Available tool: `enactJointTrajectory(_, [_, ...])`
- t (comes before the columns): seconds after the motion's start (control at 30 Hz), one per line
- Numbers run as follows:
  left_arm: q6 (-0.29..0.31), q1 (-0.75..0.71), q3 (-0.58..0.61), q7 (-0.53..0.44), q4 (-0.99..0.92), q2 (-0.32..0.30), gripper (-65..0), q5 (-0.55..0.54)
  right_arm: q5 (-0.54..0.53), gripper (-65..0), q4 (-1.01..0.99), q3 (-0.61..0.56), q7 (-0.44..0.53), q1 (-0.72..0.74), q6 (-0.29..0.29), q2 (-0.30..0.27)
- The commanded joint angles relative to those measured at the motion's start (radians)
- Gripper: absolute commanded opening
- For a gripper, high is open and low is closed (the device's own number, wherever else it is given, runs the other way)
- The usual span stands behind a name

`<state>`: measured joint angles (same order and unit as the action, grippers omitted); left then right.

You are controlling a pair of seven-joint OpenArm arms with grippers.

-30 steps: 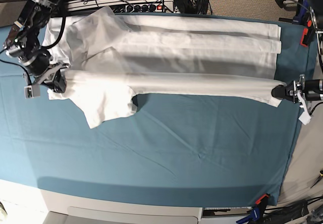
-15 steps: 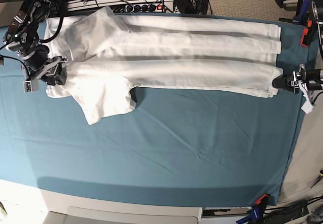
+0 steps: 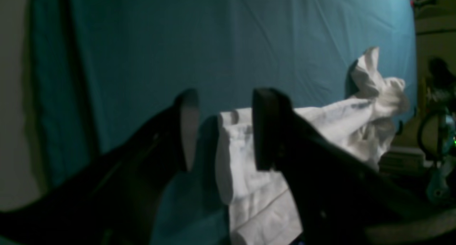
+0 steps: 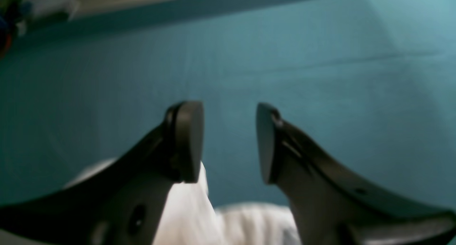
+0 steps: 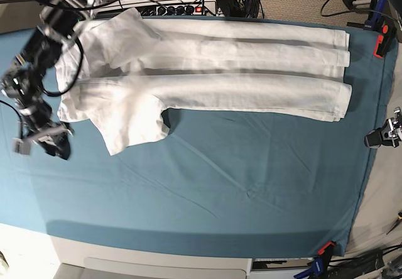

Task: Fold the T-shirt properly
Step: 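Release the hem and move the right gripper onto the sleeve end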

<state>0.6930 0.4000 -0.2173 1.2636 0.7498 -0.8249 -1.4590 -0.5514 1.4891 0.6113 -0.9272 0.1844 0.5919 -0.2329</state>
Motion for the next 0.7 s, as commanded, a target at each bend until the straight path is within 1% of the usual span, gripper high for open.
enactJointTrajectory(0.0, [0.005, 0.024, -0.008, -0.007, 0.013, -0.031, -39.2, -0.025, -0.014, -36.2, -0.045, -0.016, 0.016, 0.041, -0.003, -0.008])
enactJointTrajectory(0.13, [0.005, 0.024, -0.008, -0.007, 0.013, -0.031, -39.2, -0.025, -0.022, -35.4, -0.295, -0.077, 0.009, 0.146, -0.013, -0.011])
enactJointTrajectory(0.23, [0.005, 0.024, -0.008, -0.008, 0.013, -0.029, -39.2, -0.025, -0.051, -35.4, -0.424, -0.105, -0.024, 0.210, -0.013, -0.011])
enactJointTrajectory(0.37, [0.005, 0.024, -0.008, -0.008, 0.013, -0.025, -39.2, -0.025, -0.053, -35.4, -0.513, -0.160, -0.079, 0.266, -0.013, -0.011])
enactJointTrajectory(0.5, [0.005, 0.024, -0.008, -0.008, 0.013, -0.026, -39.2, -0.025, -0.054, -36.0, -0.521, -0.247, -0.147, 0.273, -0.013, -0.011])
enactJointTrajectory(0.53, [0.005, 0.024, -0.008, -0.008, 0.013, -0.026, -39.2, -0.025, -0.054, -38.3, -0.521, -0.268, -0.160, 0.273, -0.013, -0.011])
enactJointTrajectory(0.57, [0.005, 0.024, -0.008, -0.008, 0.013, -0.026, -39.2, -0.025, -0.054, -42.3, -0.521, -0.287, -0.173, 0.273, -0.013, -0.011])
enactJointTrajectory(0.6, [0.005, 0.024, -0.008, -0.008, 0.013, -0.026, -39.2, -0.025, -0.054, -47.9, -0.520, -0.303, -0.182, 0.273, -0.013, -0.011])
enactJointTrajectory(0.67, [0.005, 0.024, -0.008, -0.008, 0.013, -0.026, -39.2, -0.025, -0.053, -61.1, -0.514, -0.325, -0.209, 0.276, -0.012, -0.011])
